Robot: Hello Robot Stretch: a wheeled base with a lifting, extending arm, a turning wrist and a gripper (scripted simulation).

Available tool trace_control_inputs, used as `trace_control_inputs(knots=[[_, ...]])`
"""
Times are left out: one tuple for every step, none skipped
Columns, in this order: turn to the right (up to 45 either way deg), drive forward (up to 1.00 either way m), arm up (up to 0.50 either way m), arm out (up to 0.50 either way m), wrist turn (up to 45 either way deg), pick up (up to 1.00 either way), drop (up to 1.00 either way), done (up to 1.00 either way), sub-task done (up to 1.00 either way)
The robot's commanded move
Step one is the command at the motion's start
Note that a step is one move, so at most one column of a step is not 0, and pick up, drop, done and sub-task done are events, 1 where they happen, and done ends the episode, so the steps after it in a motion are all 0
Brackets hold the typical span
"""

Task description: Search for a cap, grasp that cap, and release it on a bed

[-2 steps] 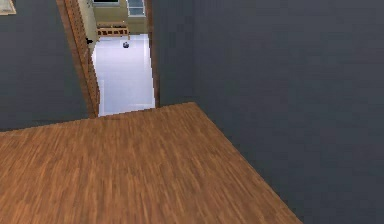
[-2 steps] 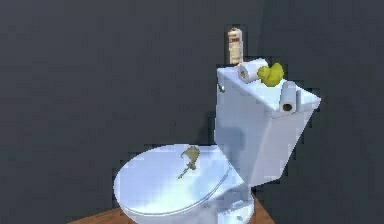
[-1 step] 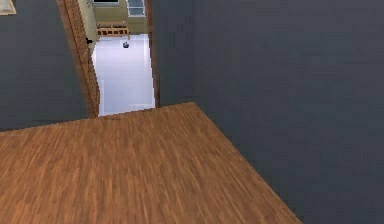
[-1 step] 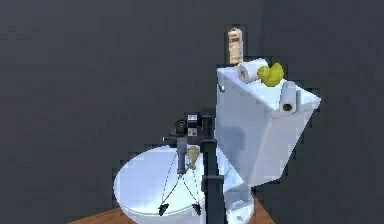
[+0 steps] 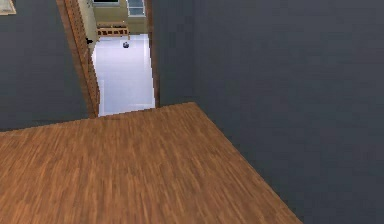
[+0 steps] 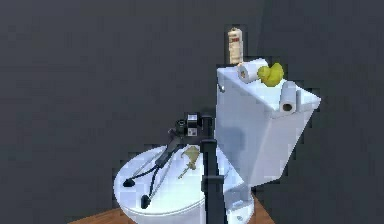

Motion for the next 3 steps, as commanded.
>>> trace_control_inputs(knots=[[0.0, 0.00, 0.00, 0.00, 45.0, 0.00, 0.00, 0.00, 0.00], [0.0, 0.00, 0.00, 0.00, 45.0, 0.00, 0.00, 0.00, 0.00], [0.0, 0.00, 0.00, 0.00, 33.0, 0.00, 0.00, 0.00, 0.00]])
